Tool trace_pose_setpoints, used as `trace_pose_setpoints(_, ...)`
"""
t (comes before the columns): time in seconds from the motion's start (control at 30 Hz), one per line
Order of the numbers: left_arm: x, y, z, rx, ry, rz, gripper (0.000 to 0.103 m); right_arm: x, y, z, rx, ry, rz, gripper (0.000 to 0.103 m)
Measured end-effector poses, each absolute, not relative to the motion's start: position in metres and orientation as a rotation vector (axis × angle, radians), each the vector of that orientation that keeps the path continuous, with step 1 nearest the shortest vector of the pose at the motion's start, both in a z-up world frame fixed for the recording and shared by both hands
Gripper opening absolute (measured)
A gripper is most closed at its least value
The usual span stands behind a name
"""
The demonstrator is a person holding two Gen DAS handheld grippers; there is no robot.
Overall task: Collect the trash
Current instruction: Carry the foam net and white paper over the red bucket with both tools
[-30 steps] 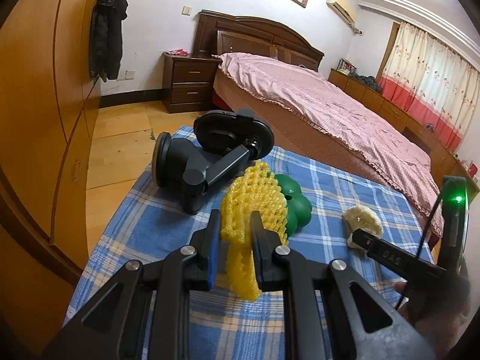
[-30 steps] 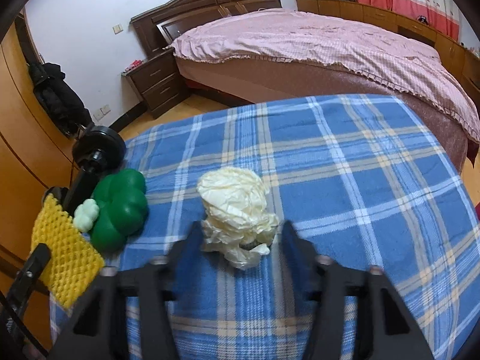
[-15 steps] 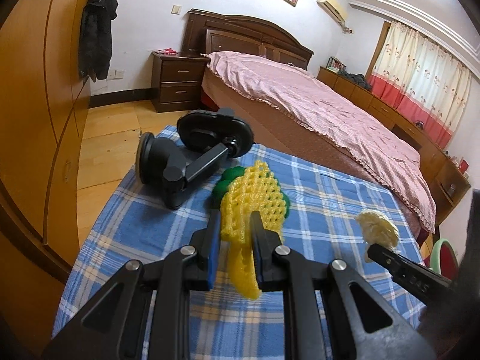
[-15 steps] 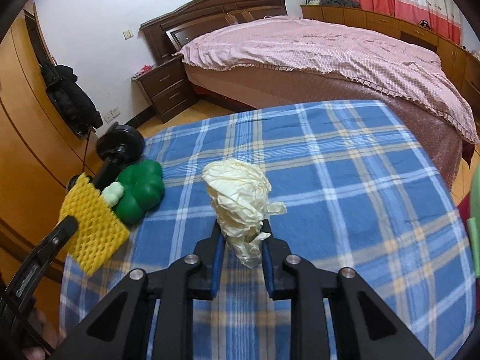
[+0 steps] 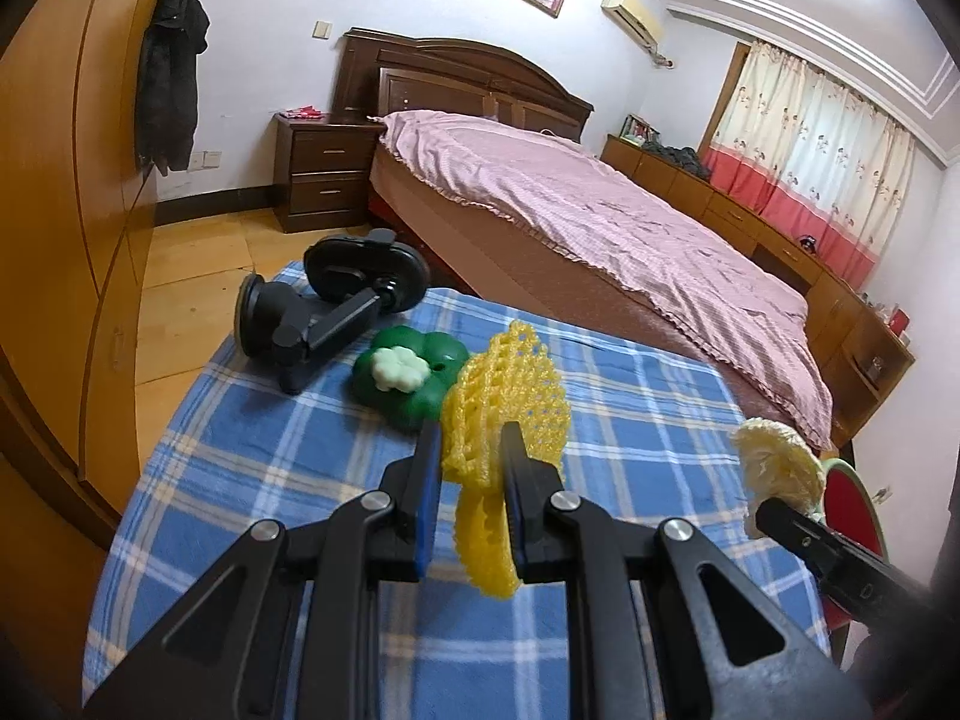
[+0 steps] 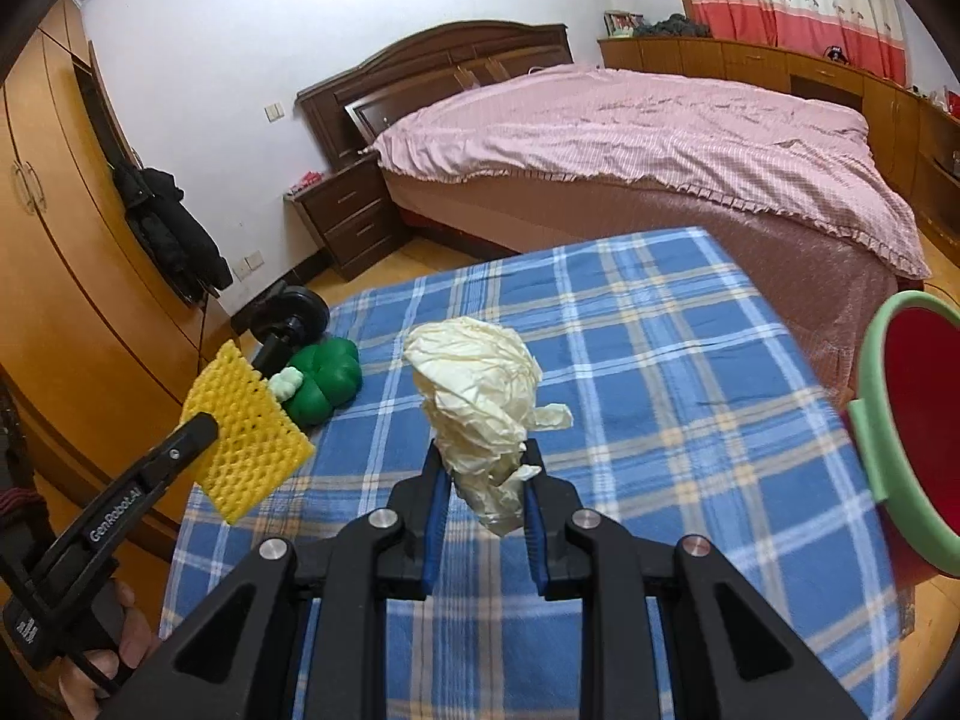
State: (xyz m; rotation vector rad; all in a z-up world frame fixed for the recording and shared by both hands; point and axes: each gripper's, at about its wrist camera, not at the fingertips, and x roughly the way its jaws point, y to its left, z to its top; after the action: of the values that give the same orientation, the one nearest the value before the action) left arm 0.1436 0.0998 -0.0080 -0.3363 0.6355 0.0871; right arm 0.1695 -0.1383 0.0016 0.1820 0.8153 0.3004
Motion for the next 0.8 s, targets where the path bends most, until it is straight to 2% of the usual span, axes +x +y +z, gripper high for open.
trace_pose_setpoints(0.8, 0.113, -0.001, 0.042, -0.329, 0.632, -0.156, 0.018, 0.095, -0.244, 0.052, 0.272, 0.661, 0.195, 0.024)
